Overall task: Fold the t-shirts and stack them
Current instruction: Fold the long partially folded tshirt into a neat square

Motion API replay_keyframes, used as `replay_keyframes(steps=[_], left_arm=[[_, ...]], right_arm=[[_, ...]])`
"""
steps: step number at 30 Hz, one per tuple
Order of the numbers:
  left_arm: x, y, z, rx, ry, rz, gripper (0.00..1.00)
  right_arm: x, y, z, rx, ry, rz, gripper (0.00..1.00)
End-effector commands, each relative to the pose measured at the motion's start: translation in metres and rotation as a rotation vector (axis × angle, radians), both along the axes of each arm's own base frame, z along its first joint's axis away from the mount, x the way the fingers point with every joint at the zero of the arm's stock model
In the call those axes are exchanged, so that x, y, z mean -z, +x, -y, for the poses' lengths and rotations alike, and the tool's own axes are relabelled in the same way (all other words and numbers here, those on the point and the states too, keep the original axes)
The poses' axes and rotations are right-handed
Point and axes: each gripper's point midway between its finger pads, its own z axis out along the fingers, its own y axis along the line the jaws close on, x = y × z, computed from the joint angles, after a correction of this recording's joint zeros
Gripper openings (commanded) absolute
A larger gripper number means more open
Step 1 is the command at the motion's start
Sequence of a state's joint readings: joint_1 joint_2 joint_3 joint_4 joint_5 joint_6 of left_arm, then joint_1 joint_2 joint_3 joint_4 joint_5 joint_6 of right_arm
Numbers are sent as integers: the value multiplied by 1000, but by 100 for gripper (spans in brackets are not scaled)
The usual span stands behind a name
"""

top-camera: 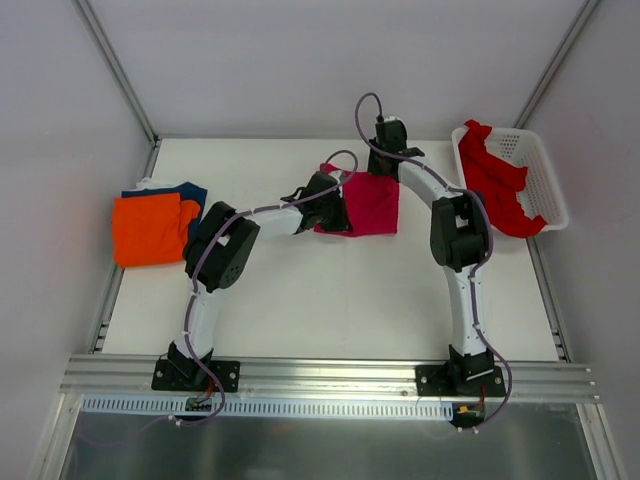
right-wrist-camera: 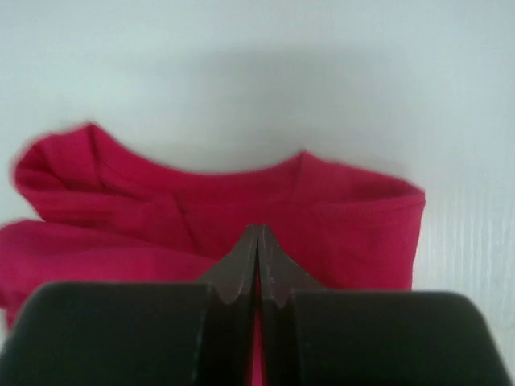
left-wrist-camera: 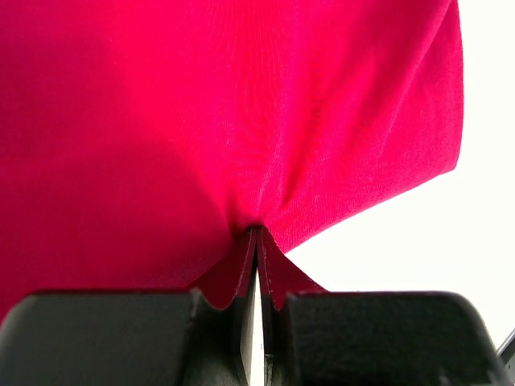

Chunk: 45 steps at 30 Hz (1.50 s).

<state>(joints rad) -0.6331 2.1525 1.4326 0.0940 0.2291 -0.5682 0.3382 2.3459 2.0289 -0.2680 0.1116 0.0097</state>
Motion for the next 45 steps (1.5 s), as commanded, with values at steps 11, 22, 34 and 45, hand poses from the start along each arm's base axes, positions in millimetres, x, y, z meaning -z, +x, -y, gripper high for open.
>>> replay_keyframes(steps=[11,22,34,45], left_arm=[[-156,56,-1,-11,-23,358,30],[-163,82,-9,-27,-21,370,23],[-103,105,-23,-43,-20,234,14],[-53,125,-13,-50,-43,146,11]], right_arm=[[-154,-76,7,-105,99,341,13],[-143,-103,-23,-251,219,259,21],[-75,-83,-62,-301,352,65,13],[-31,-69,-65,-273,322,-40,12]])
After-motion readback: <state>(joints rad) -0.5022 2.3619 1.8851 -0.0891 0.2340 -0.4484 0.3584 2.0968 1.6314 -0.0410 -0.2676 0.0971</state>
